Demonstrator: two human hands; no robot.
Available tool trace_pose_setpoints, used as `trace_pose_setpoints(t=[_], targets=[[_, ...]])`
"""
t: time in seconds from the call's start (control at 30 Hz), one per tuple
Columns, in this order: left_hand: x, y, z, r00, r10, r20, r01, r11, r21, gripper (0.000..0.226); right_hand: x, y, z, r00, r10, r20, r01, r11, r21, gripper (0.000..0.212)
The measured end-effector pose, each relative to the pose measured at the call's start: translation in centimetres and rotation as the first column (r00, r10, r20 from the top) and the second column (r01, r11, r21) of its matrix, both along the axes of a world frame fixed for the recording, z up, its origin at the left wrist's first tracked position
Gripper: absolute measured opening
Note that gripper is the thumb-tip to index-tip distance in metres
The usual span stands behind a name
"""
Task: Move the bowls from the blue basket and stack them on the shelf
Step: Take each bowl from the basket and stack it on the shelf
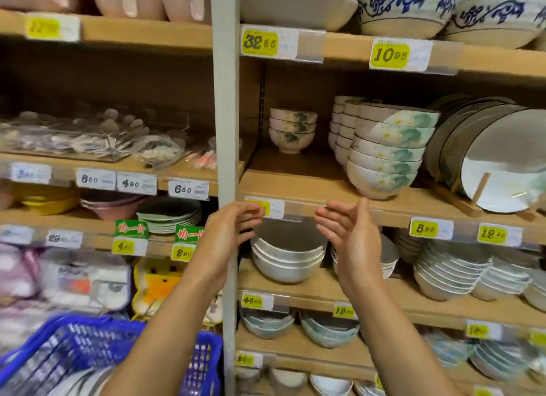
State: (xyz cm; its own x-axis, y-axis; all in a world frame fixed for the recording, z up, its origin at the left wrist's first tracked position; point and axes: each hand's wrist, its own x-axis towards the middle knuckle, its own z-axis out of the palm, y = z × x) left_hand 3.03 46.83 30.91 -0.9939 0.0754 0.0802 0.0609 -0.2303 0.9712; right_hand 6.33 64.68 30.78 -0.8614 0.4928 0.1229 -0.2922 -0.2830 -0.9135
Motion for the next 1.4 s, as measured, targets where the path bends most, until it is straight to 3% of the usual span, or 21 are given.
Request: trace_pose_setpoints(t=[0.17,0.33,0.57,0.73,1.07,1.4], targets=[[7.1,-3.7,-4.0,0.983,0.132,0.131,-0.129,0.991,-0.029,0.028,5.1,-1.7,-4.8,0.98,0.15,0.134,-0.15,0.989,-0.006,0.046],[13.8,-8.7,-7.9,0.926,0.253,0.28,-0.234,0.967,-0.102,0.025,9.9,-6.0,-9.2,0.896,0.293,0.334,-0.312,0.95,0.006,0.035],[19.1,-18.3,-11.8,0.848,0.391,0.358,-0.35,0.92,-0.177,0.023,13.9,-12.3,-14.2,0.768,0.379,0.516,-0.487,0.869,0.086,0.025],[20.0,-24.8,-13.6,0.821,0.415,0.392,-0.367,0.91,-0.192,0.023,13.8,-17.5,-17.5,0.707,0.371,0.603,-0.519,0.85,0.086,0.023],[18.0,-36.2,-18.4,0.791,0.377,0.482,-0.261,0.92,-0.291,0.022,11.0,-29.0,-24.7,0.558,0.325,0.763,-0.561,0.826,0.058,0.016],[9.9,-38.1,-24.6,0.78,0.262,0.568,-0.013,0.915,-0.404,0.027,5.7,-32.3,-30.3,0.397,0.277,0.875,-0.542,0.84,-0.02,0.017]])
